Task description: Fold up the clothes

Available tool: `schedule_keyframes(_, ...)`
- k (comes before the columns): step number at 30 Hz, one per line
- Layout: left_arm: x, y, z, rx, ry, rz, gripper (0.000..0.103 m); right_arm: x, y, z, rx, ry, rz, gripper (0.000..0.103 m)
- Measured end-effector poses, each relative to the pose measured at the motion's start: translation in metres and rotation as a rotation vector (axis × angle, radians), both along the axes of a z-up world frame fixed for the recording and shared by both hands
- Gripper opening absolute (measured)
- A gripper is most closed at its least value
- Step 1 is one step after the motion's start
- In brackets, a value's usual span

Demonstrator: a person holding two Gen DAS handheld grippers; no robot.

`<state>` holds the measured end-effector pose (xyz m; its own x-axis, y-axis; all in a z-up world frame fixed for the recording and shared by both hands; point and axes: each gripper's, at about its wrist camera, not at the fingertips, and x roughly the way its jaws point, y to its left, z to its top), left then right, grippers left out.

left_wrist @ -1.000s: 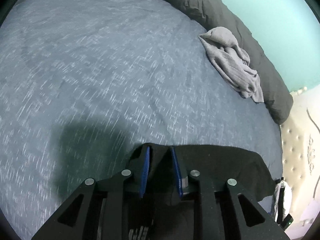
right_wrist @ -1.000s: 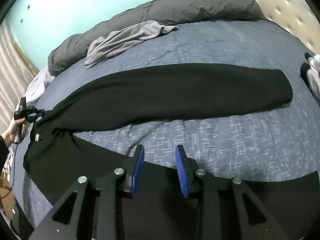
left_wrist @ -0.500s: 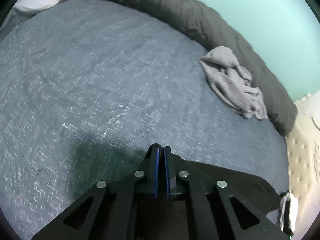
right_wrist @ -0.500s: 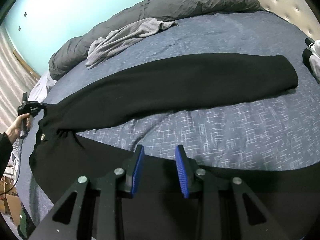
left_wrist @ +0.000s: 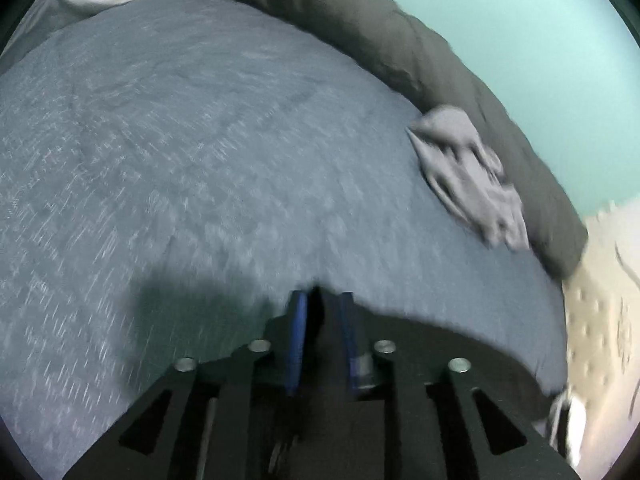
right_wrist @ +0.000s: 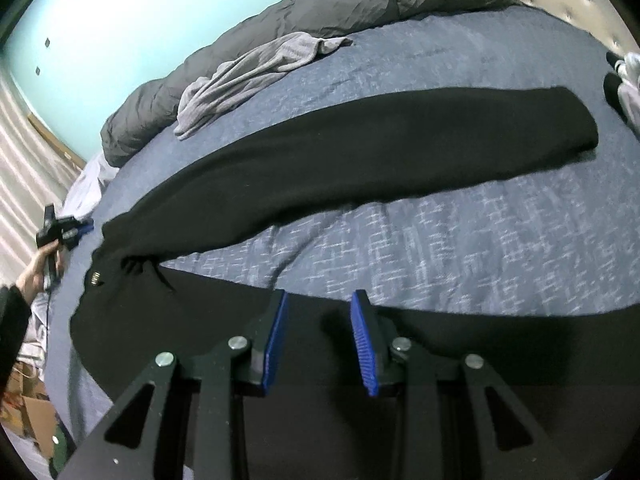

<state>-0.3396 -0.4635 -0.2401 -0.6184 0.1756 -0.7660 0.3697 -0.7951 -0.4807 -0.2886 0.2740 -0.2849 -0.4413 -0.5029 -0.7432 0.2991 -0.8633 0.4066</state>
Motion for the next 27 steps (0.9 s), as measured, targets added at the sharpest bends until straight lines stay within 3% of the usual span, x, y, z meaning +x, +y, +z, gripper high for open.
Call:
schedule_keyframes(6,0.042,0.024,-0.014,-0.012,-0.037,-0.086,0.028,0.015,-0.007,0.007,-0.017,0.0,0.009,0.036)
schedule_keyframes(12,0.05,0.038,-0.038,0.008,-0.078,-0.103,0.026,0.033,-0.011,0.016,-0.035,0.004,0.013,0.036)
schedule_keyframes(13,0.05,0.039,-0.042,0.012,-0.083,-0.105,0.024,0.034,-0.011,0.016,-0.035,0.002,0.015,0.036)
schedule_keyframes(15,0.051,0.038,-0.044,-0.003,-0.085,-0.095,0.006,0.035,-0.011,0.016,-0.034,-0.003,0.013,0.036)
schedule_keyframes(16,0.053,0.034,-0.045,-0.007,-0.084,-0.086,0.003,0.035,-0.01,0.016,-0.034,-0.004,0.01,0.036)
schedule_keyframes(27,0.053,0.032,-0.05,-0.071,-0.1,-0.063,0.001,0.032,-0.009,0.009,-0.05,-0.025,0.002,0.036)
